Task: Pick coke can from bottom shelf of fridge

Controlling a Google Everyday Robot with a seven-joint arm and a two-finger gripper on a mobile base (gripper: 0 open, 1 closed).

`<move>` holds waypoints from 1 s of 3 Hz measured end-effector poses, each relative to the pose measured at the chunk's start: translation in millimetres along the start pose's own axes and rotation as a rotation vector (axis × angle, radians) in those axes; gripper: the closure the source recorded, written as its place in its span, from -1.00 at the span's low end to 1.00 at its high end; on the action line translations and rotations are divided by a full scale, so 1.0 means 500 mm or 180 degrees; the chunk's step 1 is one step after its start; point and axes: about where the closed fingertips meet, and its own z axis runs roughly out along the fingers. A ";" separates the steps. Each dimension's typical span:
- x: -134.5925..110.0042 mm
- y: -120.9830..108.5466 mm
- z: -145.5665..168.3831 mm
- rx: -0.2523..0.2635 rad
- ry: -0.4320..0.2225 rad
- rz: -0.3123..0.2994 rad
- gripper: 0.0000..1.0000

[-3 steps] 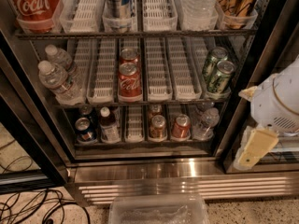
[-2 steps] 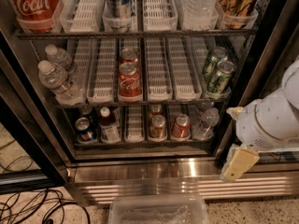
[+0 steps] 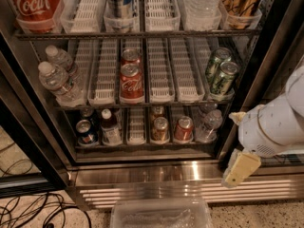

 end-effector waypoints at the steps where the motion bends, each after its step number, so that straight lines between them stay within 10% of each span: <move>1: 0.020 0.020 0.072 -0.0024 -0.0045 0.0155 -1.00; 3: 0.050 0.032 0.201 0.0029 -0.0162 0.0338 -1.00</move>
Offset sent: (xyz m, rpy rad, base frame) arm 0.0114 0.0078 -0.1242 0.0828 -0.0058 -0.1070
